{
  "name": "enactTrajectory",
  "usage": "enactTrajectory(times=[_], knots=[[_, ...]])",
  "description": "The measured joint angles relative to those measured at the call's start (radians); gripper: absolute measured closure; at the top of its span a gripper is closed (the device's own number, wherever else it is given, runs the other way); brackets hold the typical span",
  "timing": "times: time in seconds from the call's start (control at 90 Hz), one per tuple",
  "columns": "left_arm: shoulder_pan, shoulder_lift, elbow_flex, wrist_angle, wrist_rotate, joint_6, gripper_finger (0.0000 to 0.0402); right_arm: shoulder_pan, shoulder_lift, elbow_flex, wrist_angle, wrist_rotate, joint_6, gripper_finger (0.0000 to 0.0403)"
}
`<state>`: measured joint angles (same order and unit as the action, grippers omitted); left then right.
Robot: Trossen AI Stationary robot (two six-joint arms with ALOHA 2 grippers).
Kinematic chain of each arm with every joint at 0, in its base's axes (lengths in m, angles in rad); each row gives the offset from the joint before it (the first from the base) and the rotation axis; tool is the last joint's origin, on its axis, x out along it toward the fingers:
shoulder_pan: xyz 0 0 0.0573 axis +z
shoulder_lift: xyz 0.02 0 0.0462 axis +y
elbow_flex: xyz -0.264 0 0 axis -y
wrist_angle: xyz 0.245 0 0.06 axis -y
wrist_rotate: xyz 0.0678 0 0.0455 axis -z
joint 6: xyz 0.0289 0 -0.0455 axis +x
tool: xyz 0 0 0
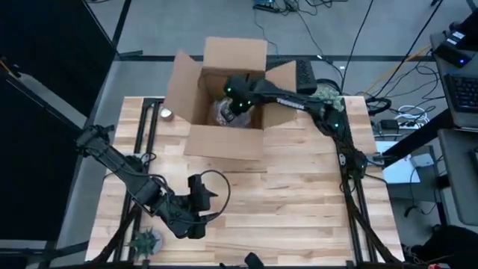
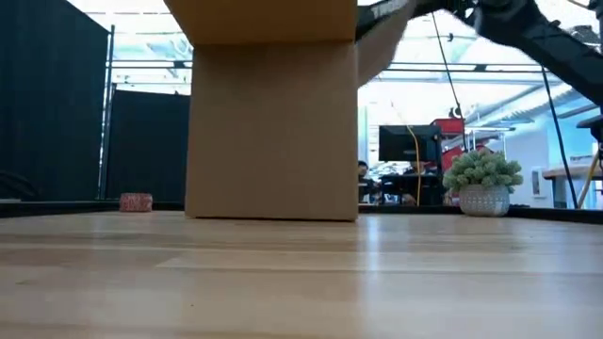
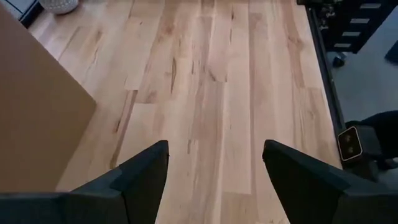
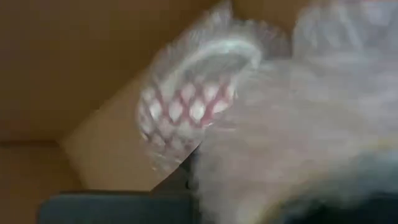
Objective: Wrap mug
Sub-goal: Put the wrapped yellow mug into the box
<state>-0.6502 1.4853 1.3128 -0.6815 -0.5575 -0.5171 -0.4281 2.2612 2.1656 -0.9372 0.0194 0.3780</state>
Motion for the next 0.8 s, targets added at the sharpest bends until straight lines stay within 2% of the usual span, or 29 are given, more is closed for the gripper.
enactTrajectory(times=[0.233, 0.456, 0.622, 0.8], knots=[[0.000, 0.000, 0.000, 0.000, 0.002, 0.000, 0.0149, 0.003, 0.032, 0.003, 0.000, -0.017, -0.038, 0.0309], [0.000, 0.000, 0.000, 0.000, 0.004, 0.000, 0.0149, -0.003, 0.013, -0.003, 0.015, -0.034, -0.081, 0.0223], [0.000, 0.000, 0.000, 0.000, -0.002, 0.000, 0.0149, -0.003, -0.118, -0.005, -0.012, -0.041, -0.109, 0.0180], [0.000, 0.000, 0.000, -0.007, -0.004, 0.001, 0.0149, 0.017, -0.282, -0.002, -0.056, -0.032, -0.144, 0.0168]])
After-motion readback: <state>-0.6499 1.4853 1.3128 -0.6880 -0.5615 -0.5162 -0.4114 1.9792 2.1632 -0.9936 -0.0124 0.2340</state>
